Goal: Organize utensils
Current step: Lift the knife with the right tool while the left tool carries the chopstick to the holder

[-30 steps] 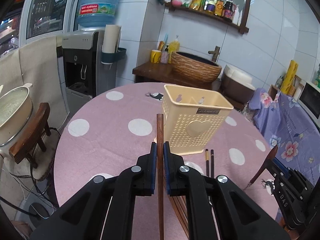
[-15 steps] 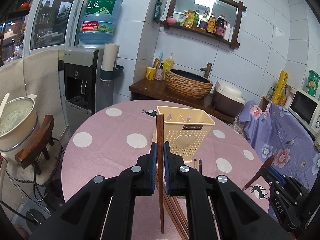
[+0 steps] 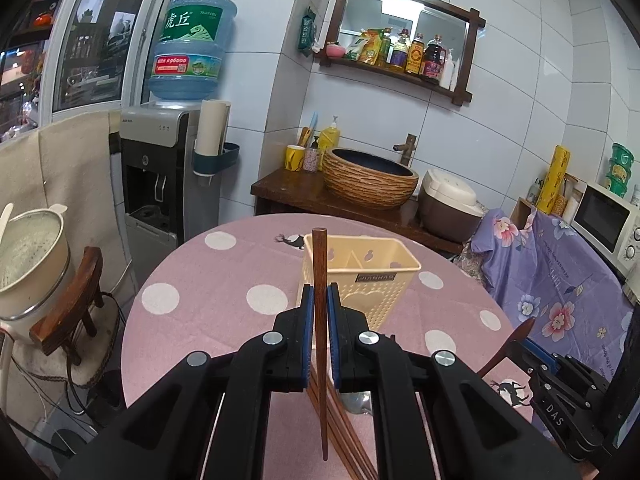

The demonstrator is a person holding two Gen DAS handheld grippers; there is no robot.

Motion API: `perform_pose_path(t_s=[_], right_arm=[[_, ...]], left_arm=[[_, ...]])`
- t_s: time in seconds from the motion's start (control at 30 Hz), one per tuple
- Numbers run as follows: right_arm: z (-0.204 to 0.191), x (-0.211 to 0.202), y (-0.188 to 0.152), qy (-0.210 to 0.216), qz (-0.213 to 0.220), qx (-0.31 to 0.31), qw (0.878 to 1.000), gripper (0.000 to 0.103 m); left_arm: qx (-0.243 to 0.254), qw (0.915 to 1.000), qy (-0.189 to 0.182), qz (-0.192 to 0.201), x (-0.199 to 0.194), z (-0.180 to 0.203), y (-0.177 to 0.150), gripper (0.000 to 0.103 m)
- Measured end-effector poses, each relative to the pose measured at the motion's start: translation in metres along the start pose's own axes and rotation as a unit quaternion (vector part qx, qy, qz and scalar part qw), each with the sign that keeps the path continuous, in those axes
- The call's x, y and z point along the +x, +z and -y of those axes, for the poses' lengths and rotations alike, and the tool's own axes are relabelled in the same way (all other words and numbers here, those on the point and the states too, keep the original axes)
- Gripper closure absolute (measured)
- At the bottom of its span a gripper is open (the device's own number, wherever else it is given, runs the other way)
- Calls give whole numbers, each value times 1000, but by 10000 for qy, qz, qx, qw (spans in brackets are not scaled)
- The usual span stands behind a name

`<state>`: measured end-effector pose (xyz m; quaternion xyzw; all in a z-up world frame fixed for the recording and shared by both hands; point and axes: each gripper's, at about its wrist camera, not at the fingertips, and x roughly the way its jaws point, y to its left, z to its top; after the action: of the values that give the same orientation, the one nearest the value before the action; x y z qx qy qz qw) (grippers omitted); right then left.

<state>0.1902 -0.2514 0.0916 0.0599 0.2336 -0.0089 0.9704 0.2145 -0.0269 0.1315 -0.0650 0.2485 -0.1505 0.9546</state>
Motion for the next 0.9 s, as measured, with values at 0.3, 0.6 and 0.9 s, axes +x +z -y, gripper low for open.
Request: perform_pose_path(t_s=[0.3, 0.6, 0.9], right_arm=[[-17, 19, 86, 426, 200, 0, 9989, 88], [-38, 53, 172, 418, 745, 48, 9963, 87], [-42, 115, 144, 258, 360, -1, 9990, 87]], left_arm=[[-228, 9989, -286, 279, 10, 3, 82, 95], [-371, 9940, 38, 1027, 33, 14, 151, 95], [-226, 9963, 280, 787, 84, 15, 119, 95]])
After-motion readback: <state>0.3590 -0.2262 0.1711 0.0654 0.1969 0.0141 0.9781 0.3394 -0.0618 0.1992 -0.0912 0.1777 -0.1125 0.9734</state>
